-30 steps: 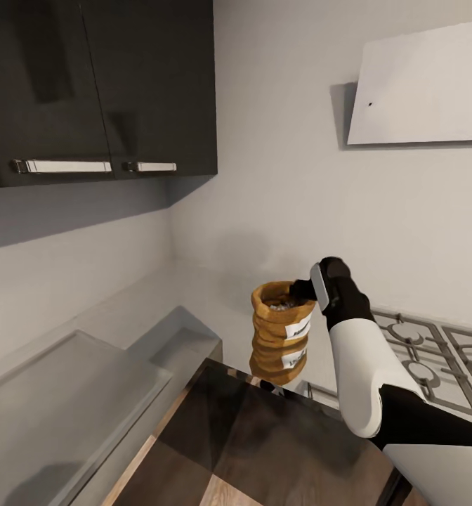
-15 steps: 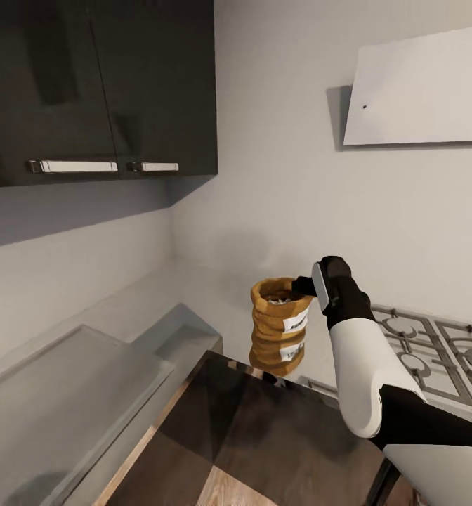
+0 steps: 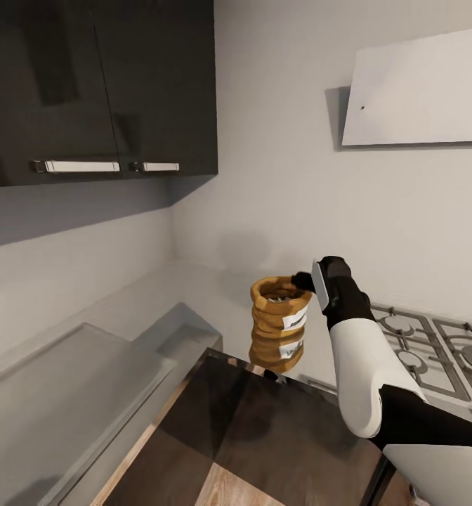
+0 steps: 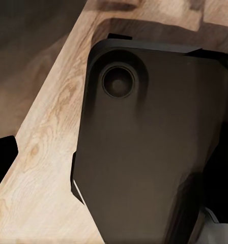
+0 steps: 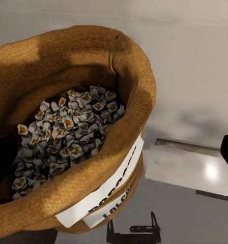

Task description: In the kitchen, take the popcorn bag from the countertop, put it into the microwave, and heat it until the popcorn is cooked so the cooked popcorn ends up inside the bag.

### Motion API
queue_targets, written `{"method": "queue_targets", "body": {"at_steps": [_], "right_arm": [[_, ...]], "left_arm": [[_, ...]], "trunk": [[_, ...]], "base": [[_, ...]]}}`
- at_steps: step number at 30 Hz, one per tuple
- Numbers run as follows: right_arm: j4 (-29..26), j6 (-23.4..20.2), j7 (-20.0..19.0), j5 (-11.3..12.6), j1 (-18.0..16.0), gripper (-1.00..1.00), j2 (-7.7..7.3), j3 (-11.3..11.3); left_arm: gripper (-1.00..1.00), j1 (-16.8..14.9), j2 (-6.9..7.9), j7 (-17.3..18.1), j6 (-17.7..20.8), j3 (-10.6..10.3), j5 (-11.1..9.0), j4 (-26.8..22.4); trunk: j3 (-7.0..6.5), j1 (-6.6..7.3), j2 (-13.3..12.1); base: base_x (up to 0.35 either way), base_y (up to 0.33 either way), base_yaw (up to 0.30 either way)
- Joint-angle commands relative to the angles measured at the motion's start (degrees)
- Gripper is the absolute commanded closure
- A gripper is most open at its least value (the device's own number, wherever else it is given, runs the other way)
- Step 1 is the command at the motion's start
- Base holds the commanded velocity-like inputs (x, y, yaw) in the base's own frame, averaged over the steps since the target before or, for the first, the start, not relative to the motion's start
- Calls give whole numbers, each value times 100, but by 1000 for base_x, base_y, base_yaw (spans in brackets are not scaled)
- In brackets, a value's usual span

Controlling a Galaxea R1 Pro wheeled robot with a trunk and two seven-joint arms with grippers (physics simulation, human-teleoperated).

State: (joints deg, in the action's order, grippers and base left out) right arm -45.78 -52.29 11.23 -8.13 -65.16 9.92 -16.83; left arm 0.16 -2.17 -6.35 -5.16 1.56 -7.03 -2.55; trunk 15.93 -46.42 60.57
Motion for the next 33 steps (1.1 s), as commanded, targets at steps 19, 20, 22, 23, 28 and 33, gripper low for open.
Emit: {"method": "queue_targets", "body": {"at_steps": [19, 20, 22, 23, 28, 33], "right_arm": [[159, 156, 1, -37, -5, -100, 8, -30], [255, 202, 3, -32, -5, -100, 8, -30], [437, 289, 7, -29, -5, -100, 8, -33], [522, 343, 9, -30, -5, -100, 8, -36], [692, 498, 11, -43, -5, -100, 8, -39], [668, 475, 45, -15, -5, -100, 8, -19]], "left_arm": [[-100, 2, -3, -6, -12, 11, -44, -8], [-100, 2, -3, -6, -12, 11, -44, -8], [-100, 2, -3, -6, -12, 11, -44, -8], [-100, 2, -3, -6, -12, 11, -44, -8], [-100, 2, -3, -6, -12, 11, -44, -8], [-100, 2, -12, 27, -12, 11, -53, -26]], "trunk": [[6, -1, 4], [6, -1, 4], [6, -1, 4], [6, -1, 4], [6, -1, 4], [6, -1, 4]], "base": [[0, 66, 0], [0, 2, 0], [0, 1, 0], [0, 0, 0], [0, 0, 0], [0, 0, 0]]}}
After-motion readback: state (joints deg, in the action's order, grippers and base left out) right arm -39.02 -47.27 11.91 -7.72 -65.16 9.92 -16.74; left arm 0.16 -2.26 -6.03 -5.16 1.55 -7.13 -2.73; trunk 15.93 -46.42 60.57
